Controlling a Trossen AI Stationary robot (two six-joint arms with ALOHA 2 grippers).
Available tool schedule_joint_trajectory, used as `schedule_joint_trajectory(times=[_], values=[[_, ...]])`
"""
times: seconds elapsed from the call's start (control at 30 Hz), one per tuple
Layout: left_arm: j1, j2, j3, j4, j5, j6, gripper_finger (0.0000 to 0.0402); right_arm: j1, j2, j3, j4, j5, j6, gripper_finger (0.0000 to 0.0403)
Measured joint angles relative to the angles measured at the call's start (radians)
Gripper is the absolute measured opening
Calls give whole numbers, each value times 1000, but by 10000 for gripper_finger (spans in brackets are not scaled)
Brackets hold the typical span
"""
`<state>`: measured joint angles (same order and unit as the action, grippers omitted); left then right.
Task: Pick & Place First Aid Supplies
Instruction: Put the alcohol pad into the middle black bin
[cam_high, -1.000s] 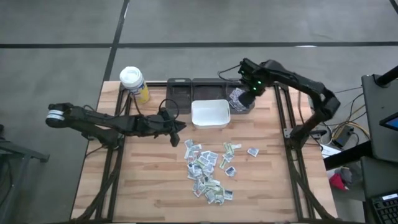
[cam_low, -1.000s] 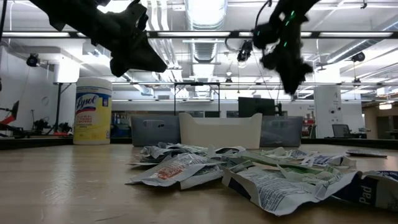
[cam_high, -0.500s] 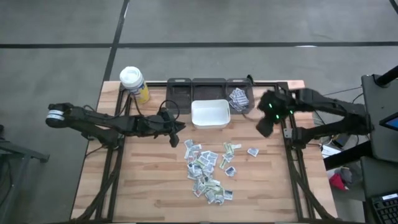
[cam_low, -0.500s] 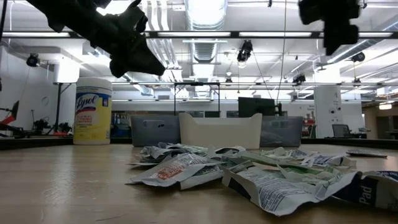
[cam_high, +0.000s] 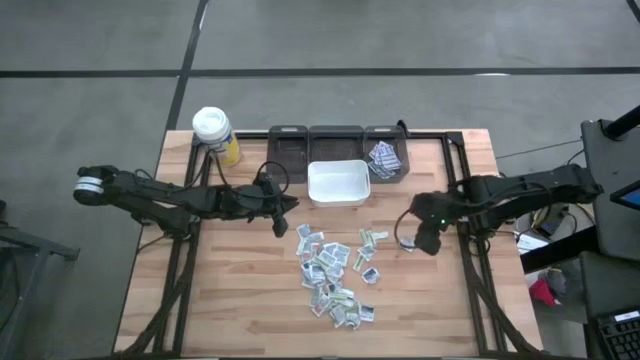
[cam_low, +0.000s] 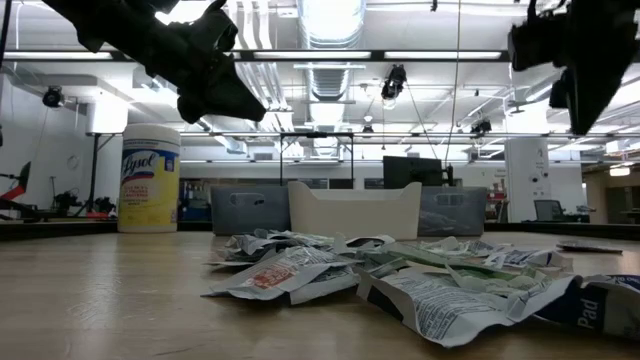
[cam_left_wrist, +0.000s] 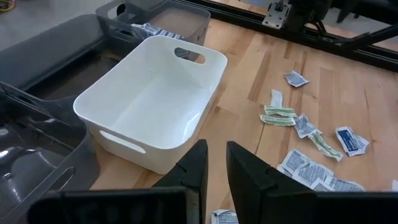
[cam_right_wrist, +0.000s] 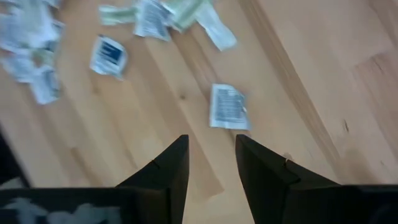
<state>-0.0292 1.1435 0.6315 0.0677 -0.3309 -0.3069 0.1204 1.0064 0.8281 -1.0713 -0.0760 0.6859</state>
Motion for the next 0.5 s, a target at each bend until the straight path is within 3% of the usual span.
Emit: schedule_joint_trajectory(times=[0.27,0.5], values=[[0,0,0,0,5,-2,53,-1,65,-70,51,77,-7,124],[-2,0,0,0,19,-4,53,0,162,-95,102,80,-8,133]])
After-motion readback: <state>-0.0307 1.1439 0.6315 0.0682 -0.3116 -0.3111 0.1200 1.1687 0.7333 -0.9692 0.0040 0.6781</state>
